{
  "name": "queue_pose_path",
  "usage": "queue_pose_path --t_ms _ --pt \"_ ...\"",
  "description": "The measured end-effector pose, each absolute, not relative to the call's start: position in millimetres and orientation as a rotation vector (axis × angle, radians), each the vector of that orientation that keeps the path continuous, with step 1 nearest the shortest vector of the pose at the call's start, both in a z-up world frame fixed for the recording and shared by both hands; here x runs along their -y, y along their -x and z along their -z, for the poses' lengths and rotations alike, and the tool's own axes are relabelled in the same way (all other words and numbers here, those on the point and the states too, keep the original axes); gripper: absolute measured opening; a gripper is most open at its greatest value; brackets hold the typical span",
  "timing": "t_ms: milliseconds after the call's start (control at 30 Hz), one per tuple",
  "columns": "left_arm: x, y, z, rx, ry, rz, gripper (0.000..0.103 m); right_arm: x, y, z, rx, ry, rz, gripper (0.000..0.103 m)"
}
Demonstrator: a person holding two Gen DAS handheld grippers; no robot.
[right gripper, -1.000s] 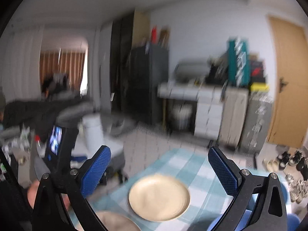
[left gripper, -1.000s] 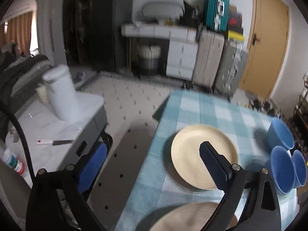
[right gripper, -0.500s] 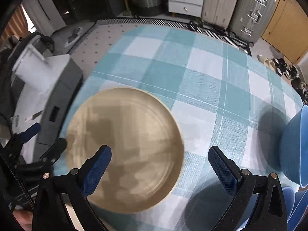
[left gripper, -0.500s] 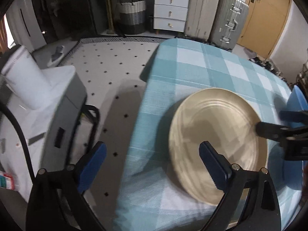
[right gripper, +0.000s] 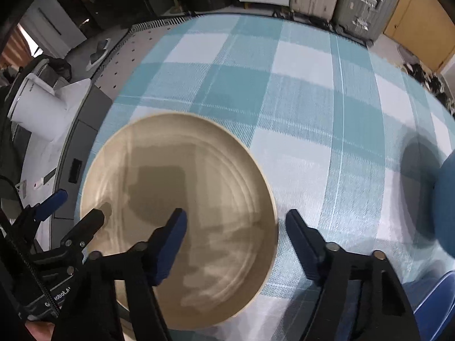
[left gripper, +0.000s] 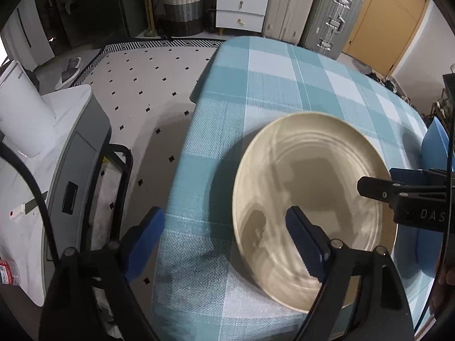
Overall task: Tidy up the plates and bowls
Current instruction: 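Close the right gripper on the plate rim while the left gripper holds it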
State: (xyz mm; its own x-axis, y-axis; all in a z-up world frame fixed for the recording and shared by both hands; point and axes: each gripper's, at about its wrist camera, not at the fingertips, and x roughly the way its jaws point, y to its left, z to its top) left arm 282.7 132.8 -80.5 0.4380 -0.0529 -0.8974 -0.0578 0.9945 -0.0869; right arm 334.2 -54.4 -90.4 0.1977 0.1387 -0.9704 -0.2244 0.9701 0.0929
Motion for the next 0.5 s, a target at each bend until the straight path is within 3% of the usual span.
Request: queue_pose_path --t_ms 67,100,133,300,500 --pt "-133 -283 83 -1.119 0.112 0.004 0.073 56 -334 94 -1.359 0.065 -0.252 0.067" --pt "-133 -283 84 -1.127 0.121 0.009 0.058 56 -334 96 -1.362 0.064 -0.25 0.066" --pt "-134 -283 86 -1.139 0.133 0.013 0.05 56 -333 99 -1.366 0.059 -0.251 0.064" --pt "-134 -284 91 -1.162 0.156 0.035 0.032 56 -332 103 -1.38 0.051 -0.26 0.031" --pt "-131 -281 90 -1.169 0.143 0.03 0.024 48 -328 105 -1.368 0.093 -0.279 0.029"
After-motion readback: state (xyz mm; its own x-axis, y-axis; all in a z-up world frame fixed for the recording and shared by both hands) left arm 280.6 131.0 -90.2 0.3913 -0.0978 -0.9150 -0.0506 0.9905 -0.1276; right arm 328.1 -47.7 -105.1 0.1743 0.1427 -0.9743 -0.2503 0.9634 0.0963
